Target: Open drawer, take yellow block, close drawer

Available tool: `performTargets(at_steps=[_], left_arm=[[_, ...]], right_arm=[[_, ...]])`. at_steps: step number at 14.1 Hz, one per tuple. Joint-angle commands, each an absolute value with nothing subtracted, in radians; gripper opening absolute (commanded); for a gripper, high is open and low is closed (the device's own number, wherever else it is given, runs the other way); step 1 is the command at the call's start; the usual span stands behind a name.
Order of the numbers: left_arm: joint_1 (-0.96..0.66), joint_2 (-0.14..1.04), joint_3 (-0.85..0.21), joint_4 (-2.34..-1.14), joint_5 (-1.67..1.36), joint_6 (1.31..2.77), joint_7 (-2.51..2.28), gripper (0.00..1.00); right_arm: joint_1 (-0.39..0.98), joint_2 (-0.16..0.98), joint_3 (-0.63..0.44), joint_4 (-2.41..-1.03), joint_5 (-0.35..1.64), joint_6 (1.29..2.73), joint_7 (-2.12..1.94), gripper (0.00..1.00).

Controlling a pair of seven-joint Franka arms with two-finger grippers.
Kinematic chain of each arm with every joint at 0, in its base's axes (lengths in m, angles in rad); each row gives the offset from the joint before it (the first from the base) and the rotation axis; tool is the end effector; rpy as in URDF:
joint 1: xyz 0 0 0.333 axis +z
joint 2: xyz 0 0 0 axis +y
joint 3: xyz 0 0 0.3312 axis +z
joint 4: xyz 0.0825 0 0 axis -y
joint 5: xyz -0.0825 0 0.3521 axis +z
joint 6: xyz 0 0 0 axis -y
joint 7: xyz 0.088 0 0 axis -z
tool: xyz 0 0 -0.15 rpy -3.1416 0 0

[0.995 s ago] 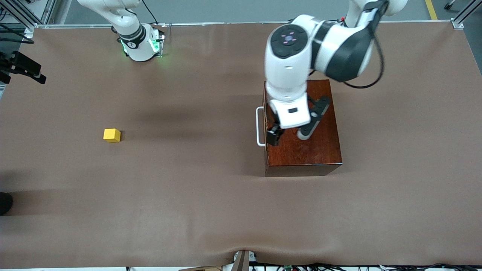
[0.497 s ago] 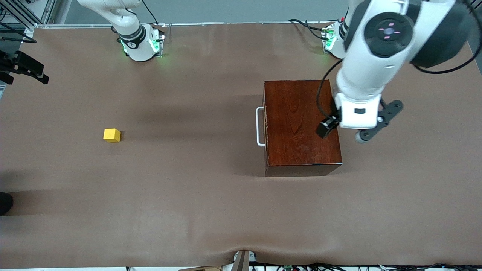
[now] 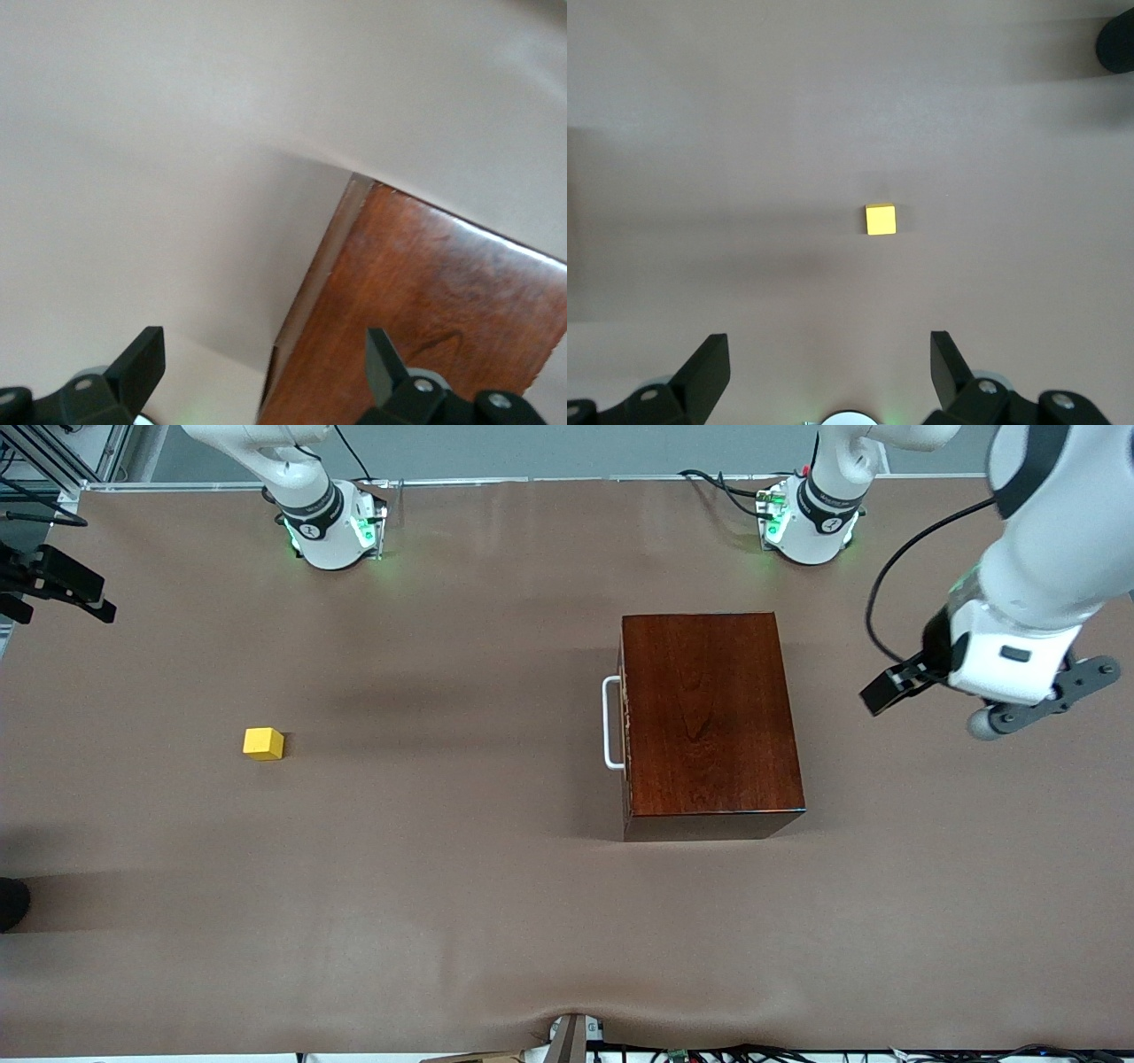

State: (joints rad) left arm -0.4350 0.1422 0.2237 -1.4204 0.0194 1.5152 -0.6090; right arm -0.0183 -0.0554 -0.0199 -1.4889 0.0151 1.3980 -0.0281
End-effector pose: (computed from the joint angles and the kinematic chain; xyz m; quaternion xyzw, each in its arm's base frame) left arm 0.5462 -0.1234 0.5825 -0.9798 -0.1970 0.0100 0.0321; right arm 0.4839 -0.0164 0.6452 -0.9998 0.0039 0.0175 0.0086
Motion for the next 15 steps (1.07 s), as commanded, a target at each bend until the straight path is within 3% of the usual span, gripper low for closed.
performTargets(at_steps=[1,3,7,15], left_arm=[[-0.410,0.072,0.213,-1.506,0.014,1.522,-0.528,1.00],[-0.333,0.045,0.189,-1.534,0.018,1.520,-0.442,1.00],[-0.048,0.018,-0.050,-1.560,0.020,1.523,-0.278,1.00],[0.046,-0.090,-0.097,-1.673,0.021,1.543,-0.078,1.00]], right_arm=[[-0.012,-0.077,-0.023,-1.509,0.020,1.405,-0.034,1.00],[-0.012,-0.077,-0.023,-1.509,0.020,1.405,-0.034,1.00],[-0.014,-0.077,-0.023,-1.509,0.020,1.404,-0.034,1.00],[-0.020,-0.075,-0.025,-1.509,0.021,1.404,-0.034,1.00]])
